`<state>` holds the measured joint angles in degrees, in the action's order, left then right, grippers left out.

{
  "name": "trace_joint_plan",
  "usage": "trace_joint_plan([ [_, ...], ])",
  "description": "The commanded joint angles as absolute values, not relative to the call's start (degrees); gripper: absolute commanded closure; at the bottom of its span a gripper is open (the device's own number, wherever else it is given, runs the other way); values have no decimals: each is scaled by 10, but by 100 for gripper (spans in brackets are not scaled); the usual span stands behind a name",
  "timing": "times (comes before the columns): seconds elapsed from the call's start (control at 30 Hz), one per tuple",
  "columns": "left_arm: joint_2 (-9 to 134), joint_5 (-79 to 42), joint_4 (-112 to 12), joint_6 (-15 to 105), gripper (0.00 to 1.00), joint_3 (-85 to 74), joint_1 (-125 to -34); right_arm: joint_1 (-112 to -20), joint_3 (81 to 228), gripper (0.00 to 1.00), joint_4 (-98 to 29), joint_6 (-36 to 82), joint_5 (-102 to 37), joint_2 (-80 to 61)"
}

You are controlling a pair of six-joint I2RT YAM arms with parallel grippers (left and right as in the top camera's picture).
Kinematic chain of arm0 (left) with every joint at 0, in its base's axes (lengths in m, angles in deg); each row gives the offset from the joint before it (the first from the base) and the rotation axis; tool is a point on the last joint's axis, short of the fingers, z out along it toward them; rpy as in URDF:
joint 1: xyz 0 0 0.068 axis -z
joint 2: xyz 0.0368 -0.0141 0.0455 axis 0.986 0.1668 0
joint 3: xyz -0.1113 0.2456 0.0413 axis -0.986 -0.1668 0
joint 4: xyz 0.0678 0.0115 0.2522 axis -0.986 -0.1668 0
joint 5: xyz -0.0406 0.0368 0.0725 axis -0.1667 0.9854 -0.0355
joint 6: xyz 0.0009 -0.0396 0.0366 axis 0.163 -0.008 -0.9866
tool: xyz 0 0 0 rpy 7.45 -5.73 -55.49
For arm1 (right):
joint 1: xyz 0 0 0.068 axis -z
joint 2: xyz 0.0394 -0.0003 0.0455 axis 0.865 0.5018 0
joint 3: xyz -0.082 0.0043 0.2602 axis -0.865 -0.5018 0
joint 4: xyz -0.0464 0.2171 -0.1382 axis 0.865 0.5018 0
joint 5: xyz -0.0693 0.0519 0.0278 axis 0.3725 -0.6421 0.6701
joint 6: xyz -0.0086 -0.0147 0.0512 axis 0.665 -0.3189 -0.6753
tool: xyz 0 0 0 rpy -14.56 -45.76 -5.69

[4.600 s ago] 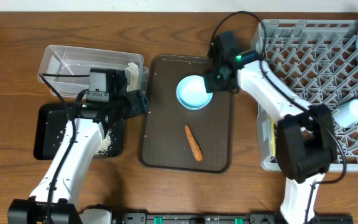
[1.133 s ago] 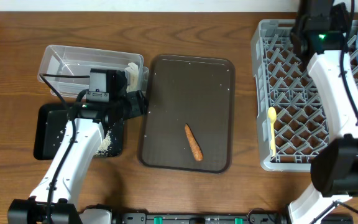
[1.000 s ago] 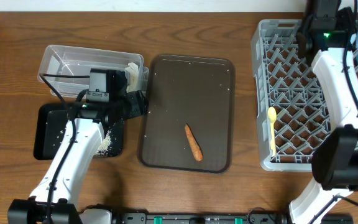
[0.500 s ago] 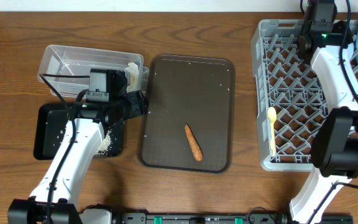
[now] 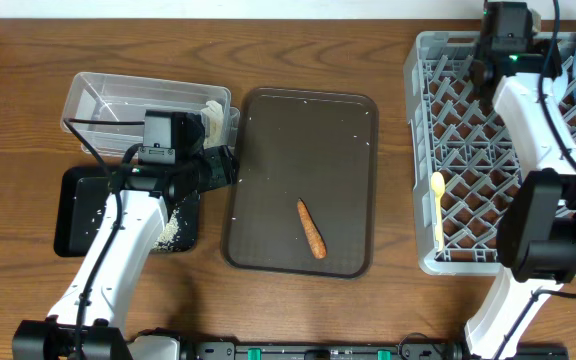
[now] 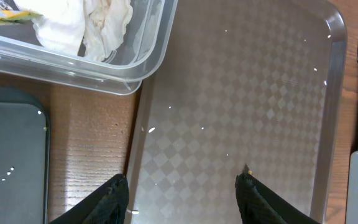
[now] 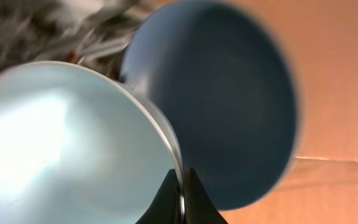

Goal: Sort waste into correct bins and load items into the dishwasher rack
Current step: 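Lift white bowl with right gripper and carry it into dish rack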

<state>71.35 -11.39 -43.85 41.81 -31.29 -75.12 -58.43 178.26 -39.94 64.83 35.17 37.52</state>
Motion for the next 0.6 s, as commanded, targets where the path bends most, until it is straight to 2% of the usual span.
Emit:
trace_joint_plan([
  [0.0,711,-106,-438,415,42,-307,-754,-591,1780,99,-431,651,463,382],
  [0.3,711,-106,-438,415,42,-307,-754,-592,1780,99,-397,652,447,382],
  [0.57,711,-106,-438,415,42,-307,-754,-602,1774,99,-325,592,386,382],
])
